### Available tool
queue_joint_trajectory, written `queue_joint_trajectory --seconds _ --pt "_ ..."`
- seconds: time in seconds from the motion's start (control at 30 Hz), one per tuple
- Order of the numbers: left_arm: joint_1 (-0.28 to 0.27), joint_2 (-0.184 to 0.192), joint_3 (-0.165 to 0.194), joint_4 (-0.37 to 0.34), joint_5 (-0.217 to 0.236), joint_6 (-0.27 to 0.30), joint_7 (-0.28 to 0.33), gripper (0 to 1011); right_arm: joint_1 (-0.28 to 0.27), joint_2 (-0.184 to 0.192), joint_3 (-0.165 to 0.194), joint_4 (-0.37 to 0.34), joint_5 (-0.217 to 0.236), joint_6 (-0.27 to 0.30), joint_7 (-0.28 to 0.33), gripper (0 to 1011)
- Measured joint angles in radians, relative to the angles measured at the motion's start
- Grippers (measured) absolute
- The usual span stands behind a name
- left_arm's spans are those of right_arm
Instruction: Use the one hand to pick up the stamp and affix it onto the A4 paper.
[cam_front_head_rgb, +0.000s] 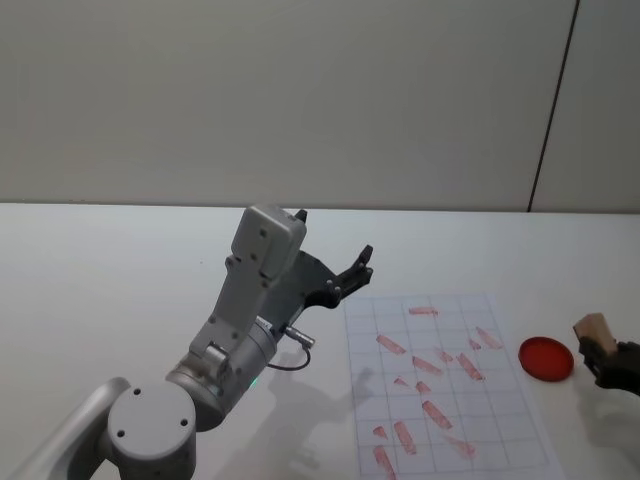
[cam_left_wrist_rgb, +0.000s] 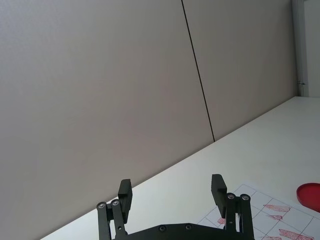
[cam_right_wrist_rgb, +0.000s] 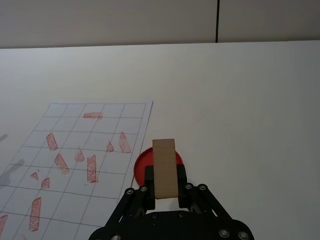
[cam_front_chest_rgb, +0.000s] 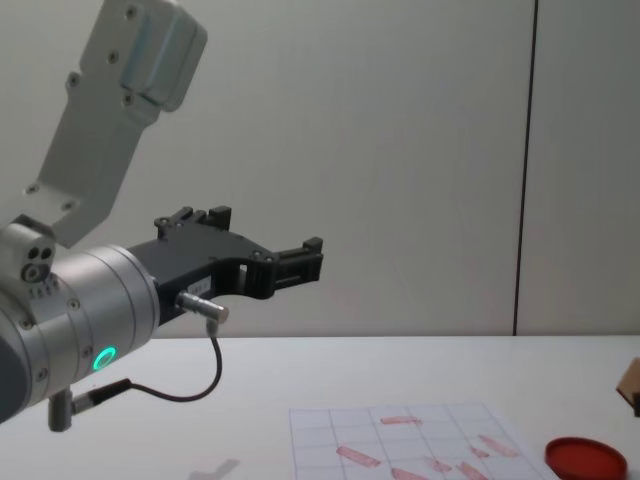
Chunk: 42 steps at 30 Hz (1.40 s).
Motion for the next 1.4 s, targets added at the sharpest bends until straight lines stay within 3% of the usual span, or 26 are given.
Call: queue_joint_trajectory --seconds 0.3,0.97,1.17,1.27,1.4 --pt "0.000 0.000 0.000 0.000 0.000 0.000 0.000 1002 0.038 -0.010 0.006 0.046 -0.001 0.041 0.038 232" --pt "0.000 0.000 0.000 0.000 0.000 0.000 0.000 1002 0.130 -0.040 -0.005 0.114 -0.105 0.137 0.129 233" --pt "0.000 0.000 0.000 0.000 0.000 0.000 0.000 1002 0.142 -0.045 -0.007 0.122 -0.119 0.150 0.141 373" --pt "0.000 0.000 0.000 0.000 0.000 0.000 0.000 1002 0.147 -0.047 -0.008 0.126 -0.124 0.154 0.145 514" --pt "0.000 0.000 0.000 0.000 0.000 0.000 0.000 1002 0.151 -0.048 -0.009 0.129 -0.130 0.159 0.150 630"
